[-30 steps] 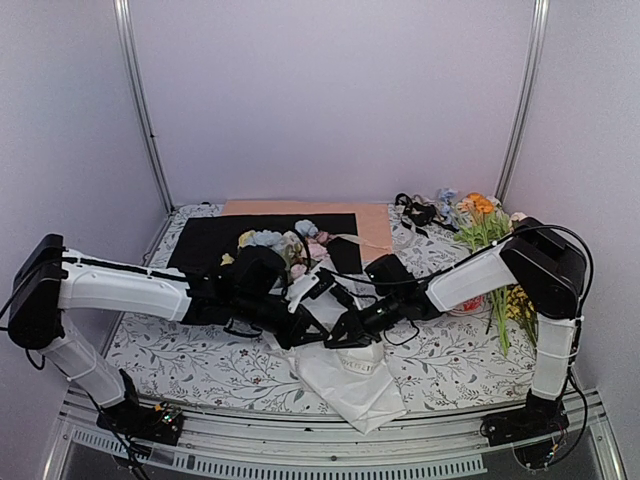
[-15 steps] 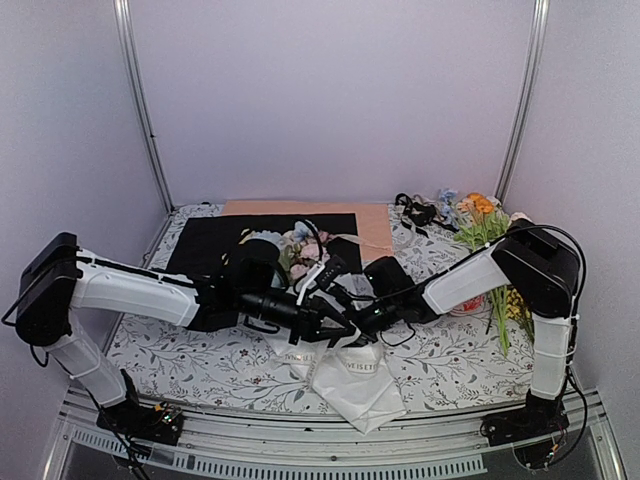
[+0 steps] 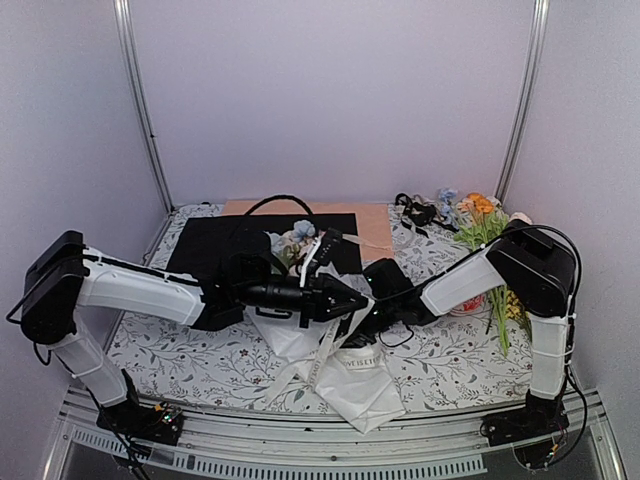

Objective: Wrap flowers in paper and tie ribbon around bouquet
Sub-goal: Cross the ribbon over the folded bouquet.

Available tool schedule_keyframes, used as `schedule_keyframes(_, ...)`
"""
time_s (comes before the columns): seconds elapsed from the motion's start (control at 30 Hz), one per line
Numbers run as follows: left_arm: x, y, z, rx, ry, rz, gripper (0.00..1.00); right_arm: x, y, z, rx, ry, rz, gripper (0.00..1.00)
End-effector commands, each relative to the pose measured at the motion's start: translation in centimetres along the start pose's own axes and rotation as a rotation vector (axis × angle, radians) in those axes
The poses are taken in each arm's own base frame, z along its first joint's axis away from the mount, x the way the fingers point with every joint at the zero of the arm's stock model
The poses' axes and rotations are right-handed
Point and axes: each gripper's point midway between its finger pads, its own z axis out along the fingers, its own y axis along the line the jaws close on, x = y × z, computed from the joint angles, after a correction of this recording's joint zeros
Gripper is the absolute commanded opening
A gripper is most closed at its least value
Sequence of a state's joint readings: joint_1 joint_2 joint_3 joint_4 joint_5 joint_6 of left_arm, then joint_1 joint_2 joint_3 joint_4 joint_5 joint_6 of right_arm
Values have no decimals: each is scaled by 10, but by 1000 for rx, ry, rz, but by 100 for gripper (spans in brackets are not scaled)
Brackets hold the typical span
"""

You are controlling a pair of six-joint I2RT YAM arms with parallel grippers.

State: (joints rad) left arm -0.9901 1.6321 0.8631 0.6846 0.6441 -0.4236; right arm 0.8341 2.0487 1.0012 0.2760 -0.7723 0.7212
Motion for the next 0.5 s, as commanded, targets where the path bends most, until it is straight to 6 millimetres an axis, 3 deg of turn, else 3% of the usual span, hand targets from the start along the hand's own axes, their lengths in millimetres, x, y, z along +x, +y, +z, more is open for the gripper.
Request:
schedule_keyframes(0.0, -27, 45, -14, -270, -136, -46, 0, 9, -22, 5, 46, 14, 42, 21)
schedule_keyframes(0.1, -17, 92, -64, -558, -194, -151, 0, 9, -21, 4, 48, 11, 42, 21)
schedule_keyframes(0.2, 4, 122, -115, -836, -200, -234, 0, 9, -20, 4, 48, 10, 43, 21)
schedule_keyframes(0.3, 26, 136, -158, -991, -212, -310, 5, 9, -21, 4, 48, 9, 43, 21)
schedule_keyframes(0.4, 55, 146, -188, -1075, -193, -415, 6, 10, -22, 4, 47, 15, 50, 21)
schedule_keyframes(0.47, 73, 152, -207, -1146, -176, -476, 25, 11, -22, 4, 47, 17, 52, 21)
